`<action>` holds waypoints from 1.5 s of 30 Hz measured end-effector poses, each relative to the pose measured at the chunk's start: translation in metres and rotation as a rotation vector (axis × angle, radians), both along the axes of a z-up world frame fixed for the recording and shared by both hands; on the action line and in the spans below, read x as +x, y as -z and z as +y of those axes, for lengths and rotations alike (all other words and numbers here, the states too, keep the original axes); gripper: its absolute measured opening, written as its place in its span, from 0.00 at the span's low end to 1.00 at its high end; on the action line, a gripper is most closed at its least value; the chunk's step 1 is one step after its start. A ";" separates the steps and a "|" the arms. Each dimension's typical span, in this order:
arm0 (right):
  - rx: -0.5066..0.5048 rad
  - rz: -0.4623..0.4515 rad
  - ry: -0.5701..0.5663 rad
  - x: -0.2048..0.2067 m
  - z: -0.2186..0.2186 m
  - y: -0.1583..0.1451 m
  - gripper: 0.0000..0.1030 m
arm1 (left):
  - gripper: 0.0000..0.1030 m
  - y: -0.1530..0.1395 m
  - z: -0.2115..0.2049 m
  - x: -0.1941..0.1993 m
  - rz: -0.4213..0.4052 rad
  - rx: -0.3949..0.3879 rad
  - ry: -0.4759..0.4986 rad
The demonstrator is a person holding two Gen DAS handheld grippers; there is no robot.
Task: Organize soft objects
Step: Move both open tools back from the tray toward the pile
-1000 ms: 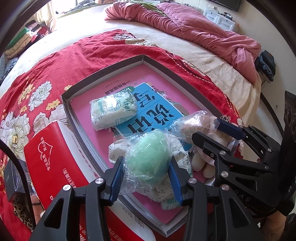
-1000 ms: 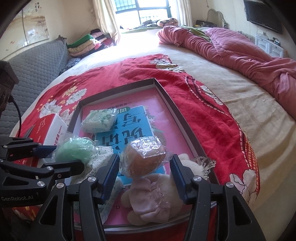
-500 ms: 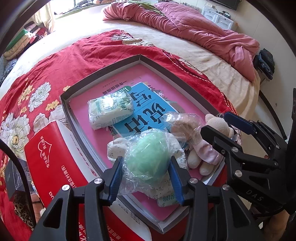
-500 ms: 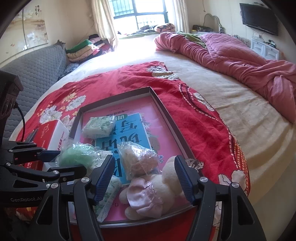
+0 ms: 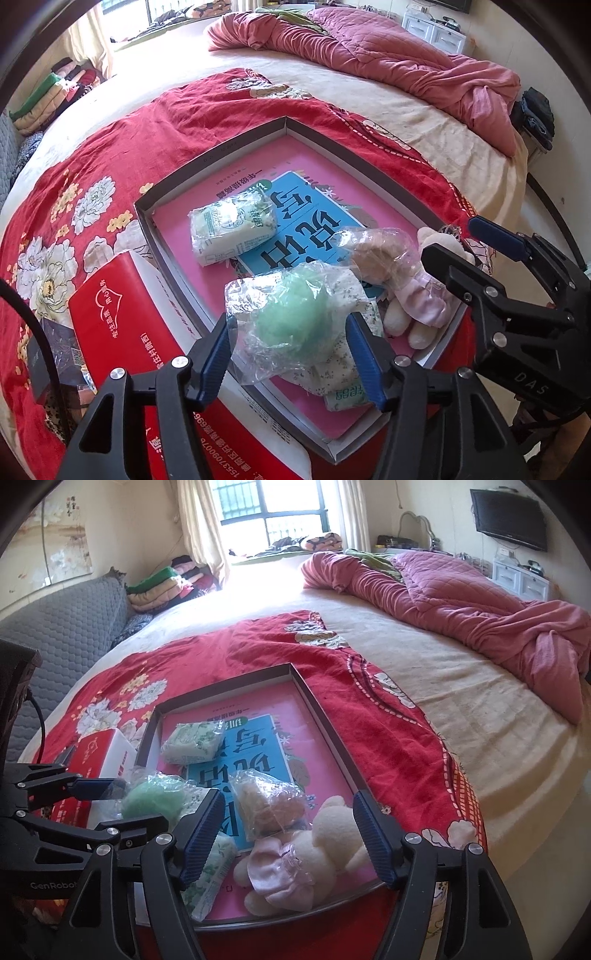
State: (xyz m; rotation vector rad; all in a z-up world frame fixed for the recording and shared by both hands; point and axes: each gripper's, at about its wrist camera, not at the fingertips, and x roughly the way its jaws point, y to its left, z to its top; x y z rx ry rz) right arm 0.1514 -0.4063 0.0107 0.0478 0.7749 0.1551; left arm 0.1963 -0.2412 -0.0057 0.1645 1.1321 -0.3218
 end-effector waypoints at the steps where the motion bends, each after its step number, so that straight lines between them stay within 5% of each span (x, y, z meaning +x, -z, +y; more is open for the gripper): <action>1: -0.004 0.000 0.001 0.000 0.000 0.000 0.71 | 0.60 0.000 0.001 0.000 0.004 -0.009 -0.005; 32: -0.046 -0.052 0.043 -0.027 0.005 -0.032 0.75 | 0.81 -0.051 0.033 -0.024 -0.104 -0.093 -0.072; 45: -0.010 -0.118 0.077 -0.046 0.006 -0.052 0.76 | 0.82 -0.071 0.048 -0.046 -0.155 -0.106 -0.096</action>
